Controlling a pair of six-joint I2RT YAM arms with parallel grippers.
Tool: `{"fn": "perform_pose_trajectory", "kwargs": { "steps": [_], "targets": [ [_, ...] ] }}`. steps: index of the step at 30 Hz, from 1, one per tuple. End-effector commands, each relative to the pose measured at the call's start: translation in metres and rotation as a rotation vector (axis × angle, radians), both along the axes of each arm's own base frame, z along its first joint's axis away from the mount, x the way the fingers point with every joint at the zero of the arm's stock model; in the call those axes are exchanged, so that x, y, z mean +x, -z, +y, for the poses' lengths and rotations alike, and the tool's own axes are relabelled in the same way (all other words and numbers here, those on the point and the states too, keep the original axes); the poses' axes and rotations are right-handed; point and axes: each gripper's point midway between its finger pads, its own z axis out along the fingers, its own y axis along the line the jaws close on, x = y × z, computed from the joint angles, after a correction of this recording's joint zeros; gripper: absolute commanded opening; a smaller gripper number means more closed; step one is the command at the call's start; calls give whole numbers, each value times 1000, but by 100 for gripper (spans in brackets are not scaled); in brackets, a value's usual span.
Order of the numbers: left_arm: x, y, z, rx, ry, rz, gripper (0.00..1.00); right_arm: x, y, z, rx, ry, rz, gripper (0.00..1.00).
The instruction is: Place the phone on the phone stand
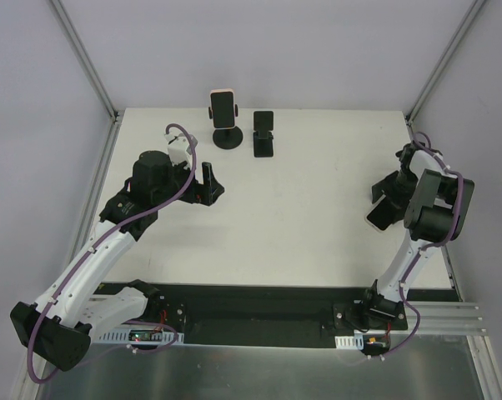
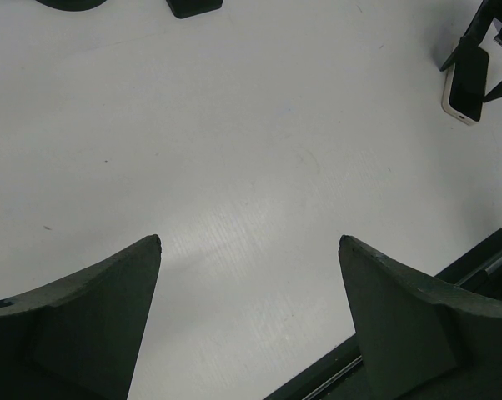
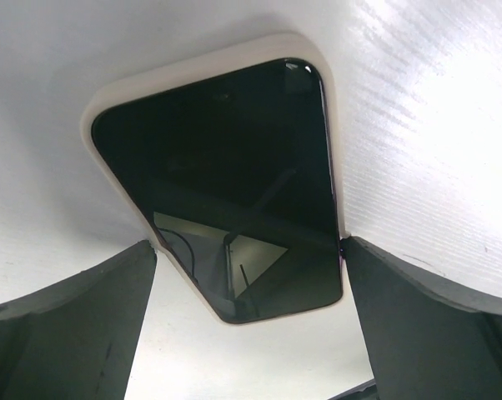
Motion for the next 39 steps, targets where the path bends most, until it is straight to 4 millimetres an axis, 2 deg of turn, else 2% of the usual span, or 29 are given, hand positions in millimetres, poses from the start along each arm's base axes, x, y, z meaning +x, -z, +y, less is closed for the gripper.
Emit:
{"fn": "perform_pose_trajectory", "kwargs": {
  "steps": [1, 6, 14, 21, 28, 29, 31, 32, 34, 37, 39],
  "targets": [
    [2, -11, 1, -26, -2, -33, 86, 3, 4, -13, -22, -50, 12, 98],
    [2, -11, 0, -28, -2, -32, 86, 12, -2, -4, 49, -256, -68, 96],
    [0, -13, 0, -31, 1, -37, 86, 18, -20, -8, 30, -349, -161, 96],
    [-1, -13, 0, -31, 5, -41, 86, 10, -7, -22, 12, -322, -72, 96],
    [-2, -15, -2, -35, 15, -40, 86, 7, 3, -24, 33, -357, -37, 96],
    [-2, -14, -2, -34, 15, -39, 86, 6, 3, -23, 43, -361, -32, 99],
    [-1, -14, -2, -34, 13, -39, 86, 5, 6, -20, 62, -375, -8, 96],
    [-2, -14, -2, -34, 14, -41, 86, 2, 4, -18, 62, -380, 3, 100],
    [-1, -14, -2, -34, 12, -39, 86, 2, 2, -12, 61, -426, -5, 96],
    [-1, -15, -2, -34, 13, -43, 86, 8, 0, 13, 162, -441, -87, 80],
    [-2, -15, -2, -35, 15, -40, 86, 6, 0, 24, 202, -442, -106, 75]
  ]
}}
